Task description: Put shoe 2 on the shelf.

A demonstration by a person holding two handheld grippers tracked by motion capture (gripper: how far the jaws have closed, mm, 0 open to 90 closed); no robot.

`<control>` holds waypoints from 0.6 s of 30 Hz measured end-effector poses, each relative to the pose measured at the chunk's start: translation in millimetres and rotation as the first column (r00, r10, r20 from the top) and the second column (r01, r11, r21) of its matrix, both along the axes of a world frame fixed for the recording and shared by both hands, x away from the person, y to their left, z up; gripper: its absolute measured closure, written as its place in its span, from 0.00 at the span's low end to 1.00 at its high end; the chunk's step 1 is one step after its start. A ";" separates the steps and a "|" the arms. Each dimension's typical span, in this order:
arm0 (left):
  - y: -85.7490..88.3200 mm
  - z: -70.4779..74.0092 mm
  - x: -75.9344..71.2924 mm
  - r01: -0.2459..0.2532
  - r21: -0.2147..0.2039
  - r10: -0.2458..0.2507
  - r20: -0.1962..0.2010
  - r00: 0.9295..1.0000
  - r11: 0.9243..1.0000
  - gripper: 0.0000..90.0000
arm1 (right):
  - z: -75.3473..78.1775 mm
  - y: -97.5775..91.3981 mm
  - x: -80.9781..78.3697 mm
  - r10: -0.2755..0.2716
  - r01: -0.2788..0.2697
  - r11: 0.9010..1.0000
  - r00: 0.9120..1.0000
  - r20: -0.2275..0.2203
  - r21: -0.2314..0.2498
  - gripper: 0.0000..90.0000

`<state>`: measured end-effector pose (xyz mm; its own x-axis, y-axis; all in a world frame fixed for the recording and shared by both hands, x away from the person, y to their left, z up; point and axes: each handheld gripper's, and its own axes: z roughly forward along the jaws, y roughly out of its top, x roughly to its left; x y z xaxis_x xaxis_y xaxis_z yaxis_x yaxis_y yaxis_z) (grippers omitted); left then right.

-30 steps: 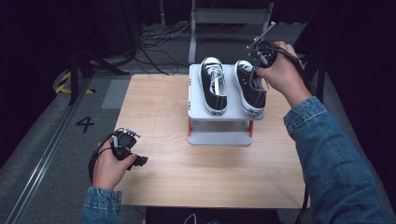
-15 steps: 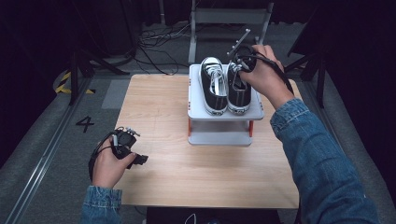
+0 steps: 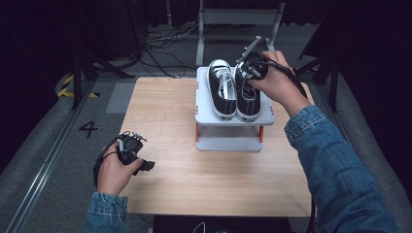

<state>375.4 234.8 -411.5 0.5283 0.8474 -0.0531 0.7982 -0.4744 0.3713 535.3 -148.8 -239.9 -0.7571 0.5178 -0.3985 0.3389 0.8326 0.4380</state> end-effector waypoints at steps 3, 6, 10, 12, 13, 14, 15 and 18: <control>-0.3 -0.7 1.2 -0.001 -0.001 0.001 -0.001 1.000 1.000 0.22 | 5.6 -6.0 -3.6 -0.010 0.010 1.000 1.000 0.013 0.022 0.53; -1.2 -0.6 3.7 0.002 -0.002 -0.002 -0.002 1.000 1.000 0.22 | 16.6 -15.5 -11.3 -0.026 0.023 0.997 0.999 0.032 0.073 0.46; -5.8 0.5 8.7 0.019 -0.006 -0.019 0.002 1.000 1.000 0.22 | 26.4 -34.5 -23.3 -0.048 0.046 0.987 0.999 0.012 0.151 0.42; -6.7 0.6 10.4 0.028 -0.001 -0.028 -0.001 1.000 1.000 0.22 | 28.0 -40.5 -25.8 -0.057 0.055 0.985 0.998 0.010 0.161 0.42; -8.4 0.4 12.2 0.026 -0.005 -0.026 -0.002 1.000 1.000 0.22 | 29.3 -47.0 -28.4 -0.062 0.059 0.984 0.998 0.014 0.170 0.42; -8.7 0.7 13.8 0.033 0.001 -0.033 0.001 0.999 0.999 0.22 | 30.8 -55.4 -32.5 -0.073 0.069 0.982 0.997 0.016 0.178 0.41; -9.8 0.9 15.3 0.035 -0.001 -0.035 0.004 0.999 0.999 0.22 | 31.3 -60.8 -34.8 -0.083 0.079 0.979 0.997 0.010 0.186 0.40; -13.0 1.4 19.2 0.045 -0.008 -0.045 0.015 0.999 0.999 0.22 | 31.6 -83.3 -44.5 -0.108 0.107 0.970 0.994 -0.007 0.219 0.38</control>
<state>394.6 221.8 -410.1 0.5670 0.8221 -0.0515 0.7702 -0.5069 0.3871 490.8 -232.0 -208.3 -0.6907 0.6709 -0.2700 0.4183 0.6751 0.6076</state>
